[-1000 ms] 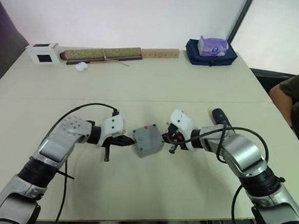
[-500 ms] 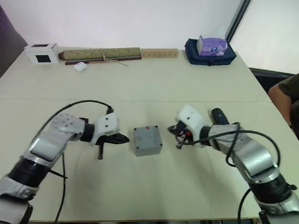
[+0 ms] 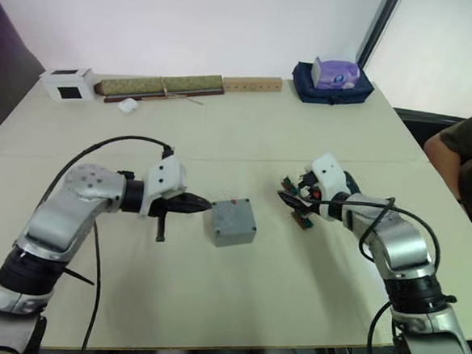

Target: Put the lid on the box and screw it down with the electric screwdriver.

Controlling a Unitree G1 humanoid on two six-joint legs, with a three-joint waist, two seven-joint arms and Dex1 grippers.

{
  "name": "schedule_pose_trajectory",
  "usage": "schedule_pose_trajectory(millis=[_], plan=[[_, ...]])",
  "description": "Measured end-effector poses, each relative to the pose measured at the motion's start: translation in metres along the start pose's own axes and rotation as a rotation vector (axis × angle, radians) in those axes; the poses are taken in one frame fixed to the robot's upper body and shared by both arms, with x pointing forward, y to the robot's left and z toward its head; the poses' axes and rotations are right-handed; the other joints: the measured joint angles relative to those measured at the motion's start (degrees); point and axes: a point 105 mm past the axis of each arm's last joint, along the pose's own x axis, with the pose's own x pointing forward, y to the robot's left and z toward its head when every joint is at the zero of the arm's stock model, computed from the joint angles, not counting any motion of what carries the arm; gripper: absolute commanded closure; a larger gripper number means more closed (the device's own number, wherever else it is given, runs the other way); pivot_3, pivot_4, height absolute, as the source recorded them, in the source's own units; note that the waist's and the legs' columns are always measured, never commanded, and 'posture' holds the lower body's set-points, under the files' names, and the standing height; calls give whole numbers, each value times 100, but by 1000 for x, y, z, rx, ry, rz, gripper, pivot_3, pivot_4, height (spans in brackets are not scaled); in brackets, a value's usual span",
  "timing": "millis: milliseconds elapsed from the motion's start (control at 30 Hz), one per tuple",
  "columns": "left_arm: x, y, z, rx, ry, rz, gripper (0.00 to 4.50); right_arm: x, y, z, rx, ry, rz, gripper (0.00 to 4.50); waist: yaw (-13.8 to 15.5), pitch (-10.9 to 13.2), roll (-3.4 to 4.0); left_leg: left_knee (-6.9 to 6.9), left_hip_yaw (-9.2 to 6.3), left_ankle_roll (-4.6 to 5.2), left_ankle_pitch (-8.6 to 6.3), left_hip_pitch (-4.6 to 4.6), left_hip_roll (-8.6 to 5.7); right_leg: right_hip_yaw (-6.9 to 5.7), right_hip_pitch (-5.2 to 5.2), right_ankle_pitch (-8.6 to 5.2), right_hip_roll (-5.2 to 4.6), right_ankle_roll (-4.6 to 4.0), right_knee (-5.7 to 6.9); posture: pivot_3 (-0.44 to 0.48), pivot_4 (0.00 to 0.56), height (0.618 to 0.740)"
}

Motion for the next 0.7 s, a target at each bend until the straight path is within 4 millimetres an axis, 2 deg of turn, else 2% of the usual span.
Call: schedule_pose_trajectory(millis=[300,467,633,700], plan=[[2,1,2,-4,-6,10,4500,10,-13,2,55,-5,-36,66,-11,0,0,0,0,-1,1,1,0,0,0,0,1,0,1,0,150,740],[2,2,3,-2,-9,10,4500,14,-14,-3,76,6,-35,66,-9,0,0,0,0,-2,1,1,0,0,0,0,1,0,1,0,150,740],[3,2,4,-1,-13,12,4500,17,-15,-2,82,4,-39,1259,-11,0,0,0,-1,-2,1,1,1,0,0,0,1,0,1,0,150,740],[3,2,4,0,-14,13,4500,18,-14,-3,86,5,-35,2041,-13,0,0,0,-1,-3,2,1,0,0,0,0,1,0,1,0,150,740]])
